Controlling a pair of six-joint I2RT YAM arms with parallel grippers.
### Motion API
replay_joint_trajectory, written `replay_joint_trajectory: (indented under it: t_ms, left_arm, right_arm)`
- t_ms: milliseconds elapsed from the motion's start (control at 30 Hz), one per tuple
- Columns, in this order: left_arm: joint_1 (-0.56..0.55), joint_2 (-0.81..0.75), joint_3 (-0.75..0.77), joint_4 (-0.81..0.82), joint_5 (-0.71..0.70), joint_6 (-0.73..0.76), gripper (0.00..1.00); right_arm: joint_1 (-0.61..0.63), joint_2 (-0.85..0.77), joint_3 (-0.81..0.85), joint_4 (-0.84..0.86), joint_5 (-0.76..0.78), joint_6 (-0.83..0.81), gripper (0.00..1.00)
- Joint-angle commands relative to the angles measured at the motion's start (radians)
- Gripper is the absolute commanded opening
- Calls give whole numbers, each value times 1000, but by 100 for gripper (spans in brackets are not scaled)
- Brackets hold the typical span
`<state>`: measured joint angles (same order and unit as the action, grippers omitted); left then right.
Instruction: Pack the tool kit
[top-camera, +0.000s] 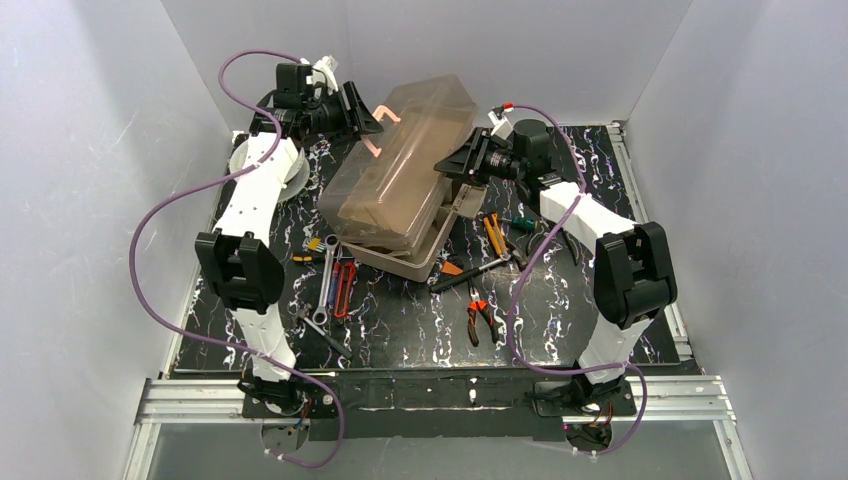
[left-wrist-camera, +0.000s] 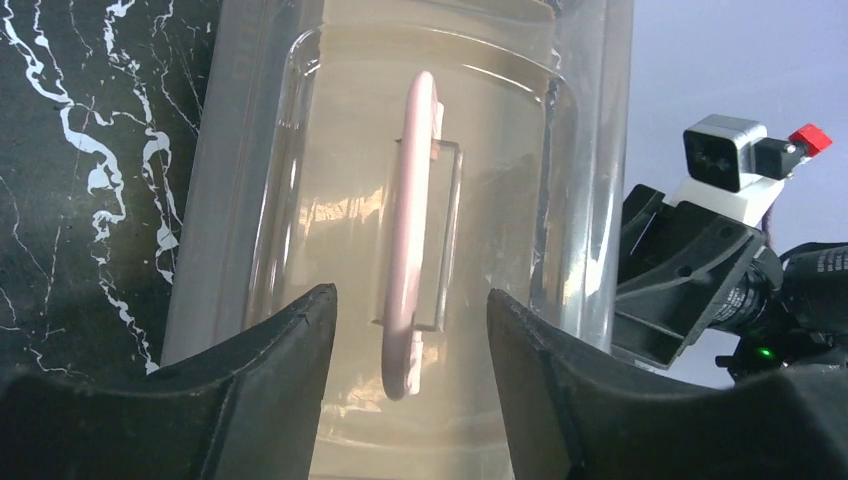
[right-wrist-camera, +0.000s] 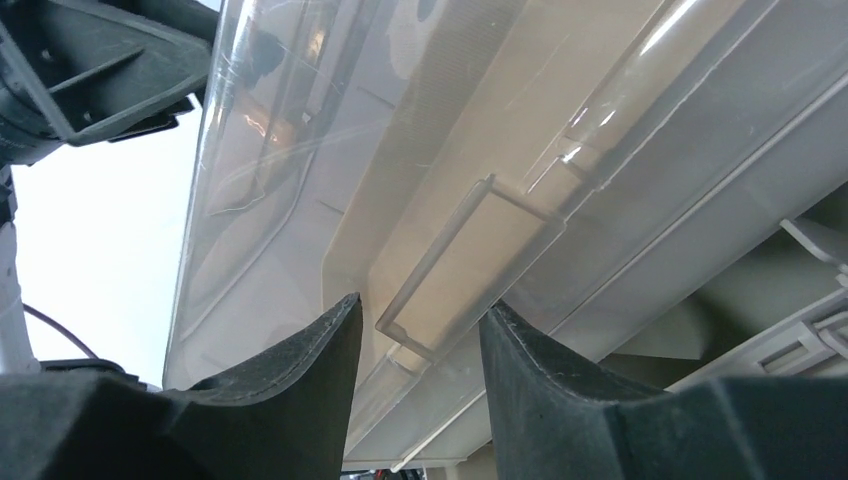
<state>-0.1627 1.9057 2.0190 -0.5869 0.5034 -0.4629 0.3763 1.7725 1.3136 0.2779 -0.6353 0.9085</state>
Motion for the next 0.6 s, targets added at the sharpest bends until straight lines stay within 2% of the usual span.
replay_joint_trajectory:
  t_ms: [0,167,567]
  left_arm:
    - [3,-118,-19,-4,-4,24,57]
    - [1,-141,-30,-6,3,42,63]
    - [-35,-166,-57,-55,-7,117,67]
  right_arm:
    - [16,-46,68,12,2,-35,52]
    - [16,-81,44,2,51,-52,48]
    - [15,-97,20,45,56,-35,47]
